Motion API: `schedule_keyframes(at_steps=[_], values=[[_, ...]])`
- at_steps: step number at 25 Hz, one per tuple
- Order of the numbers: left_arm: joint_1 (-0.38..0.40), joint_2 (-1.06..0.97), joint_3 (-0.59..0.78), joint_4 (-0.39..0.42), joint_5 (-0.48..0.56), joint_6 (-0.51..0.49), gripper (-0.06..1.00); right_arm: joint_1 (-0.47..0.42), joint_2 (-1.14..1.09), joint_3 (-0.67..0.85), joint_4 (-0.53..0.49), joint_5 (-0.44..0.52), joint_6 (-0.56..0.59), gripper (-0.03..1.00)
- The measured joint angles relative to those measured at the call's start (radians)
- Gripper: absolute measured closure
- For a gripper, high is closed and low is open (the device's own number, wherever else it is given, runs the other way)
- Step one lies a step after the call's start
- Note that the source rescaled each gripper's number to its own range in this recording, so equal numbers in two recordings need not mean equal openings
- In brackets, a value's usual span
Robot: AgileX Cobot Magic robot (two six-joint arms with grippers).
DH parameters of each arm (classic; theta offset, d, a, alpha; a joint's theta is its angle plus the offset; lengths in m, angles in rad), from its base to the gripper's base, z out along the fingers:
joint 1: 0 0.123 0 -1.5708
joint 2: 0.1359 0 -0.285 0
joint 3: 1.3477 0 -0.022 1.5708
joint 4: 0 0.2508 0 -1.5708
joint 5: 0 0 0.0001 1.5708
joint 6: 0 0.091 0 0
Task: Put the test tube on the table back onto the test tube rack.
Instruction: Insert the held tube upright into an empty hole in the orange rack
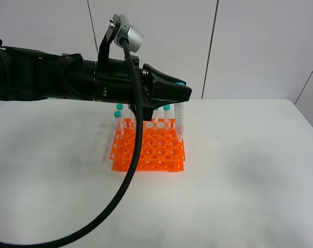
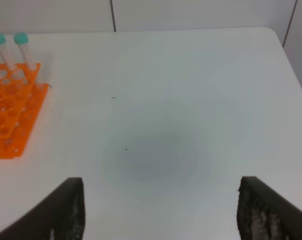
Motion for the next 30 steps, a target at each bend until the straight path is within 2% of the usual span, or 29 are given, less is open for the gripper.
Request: schedule_keyframes(at_steps=[13, 19, 24, 27, 30], values=[[0.000, 0.000, 0.000, 0.000, -0.015, 0.052, 0.94, 0.000, 0.000, 0.000, 0.000, 0.000, 0.000, 0.17], [0.000, 0.000, 0.000, -0.001, -0.165, 0.077, 0.94, 0.000, 0.000, 0.000, 0.000, 0.000, 0.000, 0.17], [0.000, 0.002, 0.000, 0.001, -0.244, 0.094, 0.94, 0.000, 0.000, 0.000, 0.000, 0.000, 0.000, 0.17], [0.000, 0.003, 0.000, 0.068, -0.325, 0.085, 0.94, 0.000, 0.000, 0.000, 0.000, 0.000, 0.000, 0.17], [0.000, 0.003, 0.000, 0.176, -0.373, 0.011, 0.94, 0.000, 0.000, 0.000, 0.001, 0.000, 0.000, 0.17]])
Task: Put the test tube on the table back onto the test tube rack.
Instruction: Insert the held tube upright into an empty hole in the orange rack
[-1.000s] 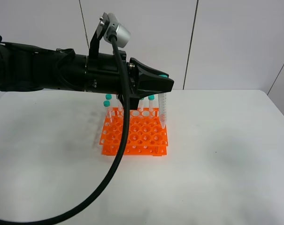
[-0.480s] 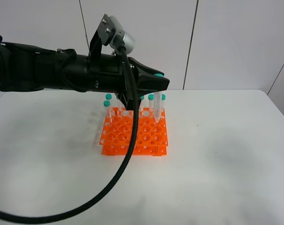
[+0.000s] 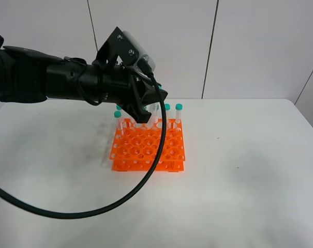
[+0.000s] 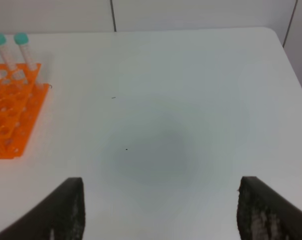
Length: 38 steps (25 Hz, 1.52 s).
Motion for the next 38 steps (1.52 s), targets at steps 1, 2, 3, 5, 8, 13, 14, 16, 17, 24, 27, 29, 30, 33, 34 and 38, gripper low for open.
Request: schedule_keyframes(at_steps=[1, 2, 3, 5, 8, 13, 14, 16, 17, 24, 27, 29, 30, 33, 34, 38], values=[[0.000, 0.000, 0.000, 0.037, -0.014, -0.039, 0.94, 0.000, 0.000, 0.000, 0.000, 0.000, 0.000, 0.17], [0.000, 0.000, 0.000, 0.082, -0.033, -0.083, 0.94, 0.000, 0.000, 0.000, 0.000, 0.000, 0.000, 0.17], [0.000, 0.000, 0.000, 0.124, -0.054, -0.121, 0.94, 0.000, 0.000, 0.000, 0.001, 0.000, 0.000, 0.17], [0.000, 0.000, 0.000, 0.197, -0.095, -0.218, 0.94, 0.000, 0.000, 0.000, 0.002, 0.000, 0.000, 0.17], [-0.010, 0.000, 0.000, 0.309, -0.182, -0.370, 0.94, 0.000, 0.000, 0.000, 0.002, 0.000, 0.000, 0.17], [-0.046, 0.000, 0.000, 0.585, -0.388, -0.804, 0.94, 0.000, 0.000, 0.000, 0.004, 0.000, 0.000, 0.17], [-0.048, 0.000, 0.000, 0.675, -0.415, -0.925, 0.94, 0.000, 0.000, 0.000, 0.011, 0.000, 0.000, 0.17], [-0.048, 0.000, 0.000, 0.854, -0.464, -1.168, 0.94, 0.000, 0.000, 0.000, 0.011, 0.000, 0.000, 0.17], [-0.048, 0.000, 0.003, 0.949, -0.483, -1.263, 0.94, 0.000, 0.000, 0.000, 0.011, 0.000, 0.000, 0.17], [-0.047, 0.000, 0.080, 1.333, -0.618, -1.727, 0.94, 0.000, 0.000, 0.000, 0.011, 0.000, 0.000, 0.17], [-0.047, 0.004, 0.113, 1.370, -0.698, -1.787, 0.94, 0.000, 0.000, 0.000, 0.011, 0.000, 0.000, 0.17], [-0.047, 0.021, 0.119, 1.375, -0.735, -1.811, 0.94, 0.000, 0.000, 0.000, 0.011, 0.000, 0.000, 0.17], [-0.047, 0.038, 0.120, 1.377, -0.753, -1.821, 0.94, 0.000, 0.000, 0.000, 0.011, 0.000, 0.000, 0.17], [-0.047, 0.097, 0.123, 1.378, -0.806, -1.853, 0.94, 0.000, 0.000, 0.000, 0.011, 0.000, 0.000, 0.17], [-0.047, 0.118, 0.123, 1.378, -0.835, -1.864, 0.94, 0.000, 0.000, 0.000, 0.011, 0.000, 0.000, 0.17], [-0.047, 0.178, 0.123, 1.379, -0.958, -1.883, 0.94, 0.000, 0.000, 0.000, 0.011, 0.000, 0.000, 0.17]])
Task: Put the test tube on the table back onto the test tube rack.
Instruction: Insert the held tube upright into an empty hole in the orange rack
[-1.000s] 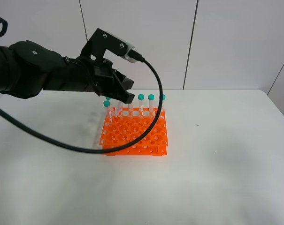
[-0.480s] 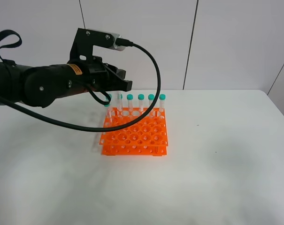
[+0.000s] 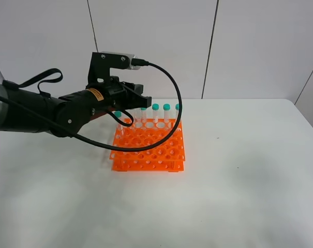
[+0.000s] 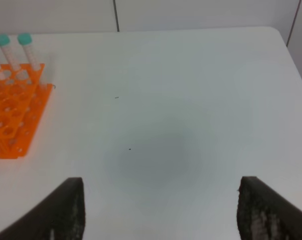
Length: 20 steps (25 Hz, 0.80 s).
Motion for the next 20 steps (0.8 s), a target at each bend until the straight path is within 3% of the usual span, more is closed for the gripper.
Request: schedule_keyframes(at_steps=[4, 20], values=[[0.002, 0.030, 0.000, 0.008, -0.056, -0.001, 0.94, 0.000, 0.000, 0.000, 0.000, 0.000, 0.000, 0.17], [0.079, 0.088, 0.000, 0.044, -0.068, -0.002, 0.94, 0.000, 0.000, 0.000, 0.000, 0.000, 0.000, 0.17]])
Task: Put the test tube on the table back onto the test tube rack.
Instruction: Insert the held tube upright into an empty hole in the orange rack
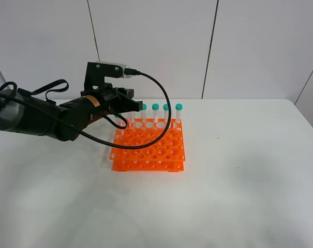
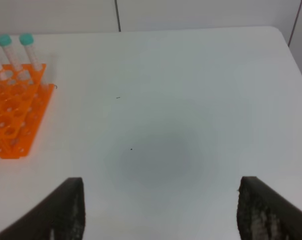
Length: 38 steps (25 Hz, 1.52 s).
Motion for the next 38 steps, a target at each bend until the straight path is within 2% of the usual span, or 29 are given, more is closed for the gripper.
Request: schedule_keyframes(at_steps=[15, 38], values=[[0.002, 0.050, 0.000, 0.029, -0.059, -0.001, 0.94, 0.000, 0.000, 0.000, 0.008, 0.000, 0.000, 0.17], [0.003, 0.074, 0.000, 0.055, -0.062, -0.001, 0.94, 0.000, 0.000, 0.000, 0.010, 0.000, 0.000, 0.17]])
